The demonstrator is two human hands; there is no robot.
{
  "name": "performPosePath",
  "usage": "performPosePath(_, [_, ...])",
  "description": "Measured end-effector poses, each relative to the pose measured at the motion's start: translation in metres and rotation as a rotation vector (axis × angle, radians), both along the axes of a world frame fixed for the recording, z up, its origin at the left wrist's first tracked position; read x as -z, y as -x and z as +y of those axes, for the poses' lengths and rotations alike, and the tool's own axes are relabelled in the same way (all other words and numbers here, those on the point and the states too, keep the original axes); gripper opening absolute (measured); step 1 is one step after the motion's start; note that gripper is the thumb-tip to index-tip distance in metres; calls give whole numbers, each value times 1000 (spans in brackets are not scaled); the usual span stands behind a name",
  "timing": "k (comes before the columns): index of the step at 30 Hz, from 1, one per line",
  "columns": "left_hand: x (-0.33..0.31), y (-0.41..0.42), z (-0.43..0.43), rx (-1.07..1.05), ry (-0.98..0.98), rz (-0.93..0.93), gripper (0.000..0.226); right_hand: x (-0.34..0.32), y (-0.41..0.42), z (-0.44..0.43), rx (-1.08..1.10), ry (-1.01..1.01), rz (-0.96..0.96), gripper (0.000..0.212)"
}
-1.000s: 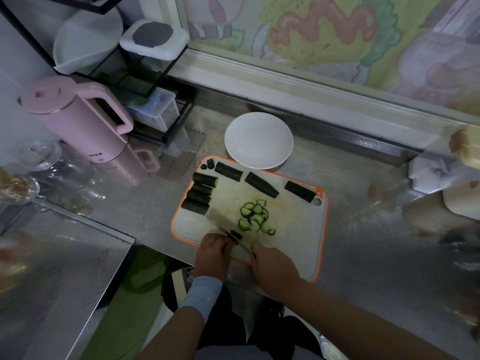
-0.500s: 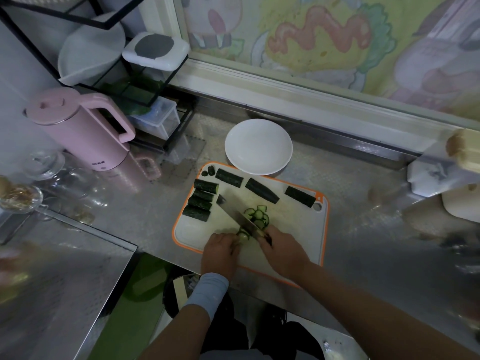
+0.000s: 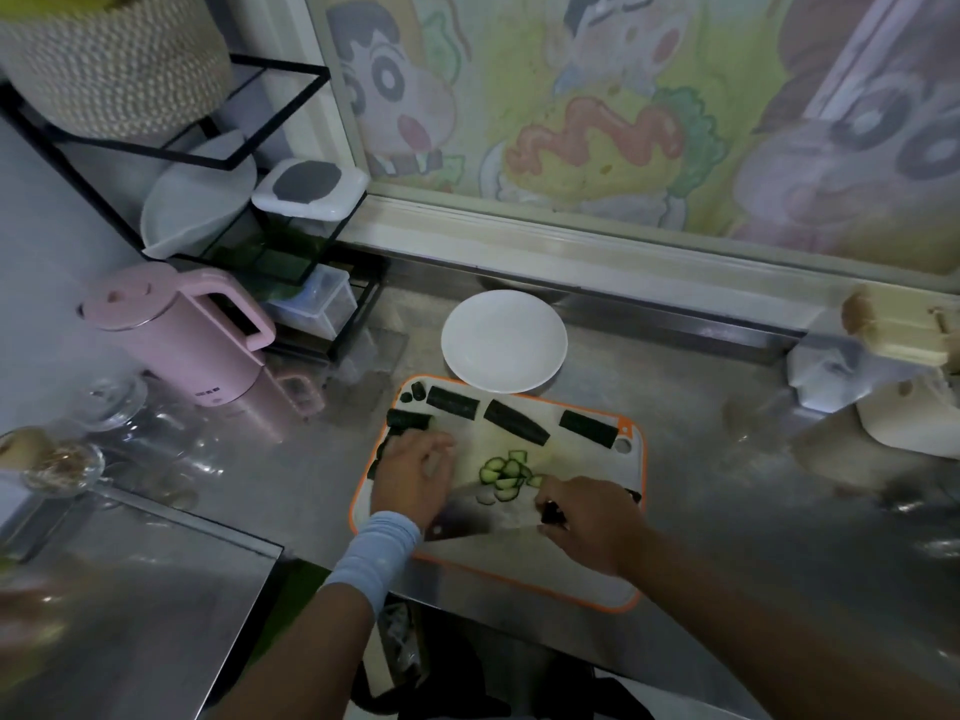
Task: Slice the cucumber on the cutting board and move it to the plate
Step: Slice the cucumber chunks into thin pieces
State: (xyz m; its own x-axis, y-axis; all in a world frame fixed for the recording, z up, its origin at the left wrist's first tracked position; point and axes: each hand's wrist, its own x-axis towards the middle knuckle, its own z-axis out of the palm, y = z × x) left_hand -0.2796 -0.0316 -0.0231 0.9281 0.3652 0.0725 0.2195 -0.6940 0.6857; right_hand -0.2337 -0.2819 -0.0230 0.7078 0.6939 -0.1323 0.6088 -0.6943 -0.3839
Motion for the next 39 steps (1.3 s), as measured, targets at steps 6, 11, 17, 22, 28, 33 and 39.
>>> performPosePath(6, [13,-16,-38,506,-150,365,36,-4,2,2,-60,33,-22,31])
performPosePath(11, [25,-26,-36,421,-168,404,31,-8,4,-4,-100,89,-42,29])
performPosePath(17, [13,-32,-63,570,-54,364,25,-5,5,-3,-103,96,-5,26])
performPosePath(22, [19,-34,-42,416,-115,367,27,-8,3,-6,-129,82,-41,25])
performPosePath(28, [14,-29,-40,419,-107,455,30,-9,0,-3,-124,74,-45,24])
performPosePath(33, [8,-20,-17,309,114,528,31,-13,-1,-7,-93,59,-45,20])
performPosePath(39, [13,-11,-2,259,-1,585,13,-15,-2,-6,-76,41,-61,20])
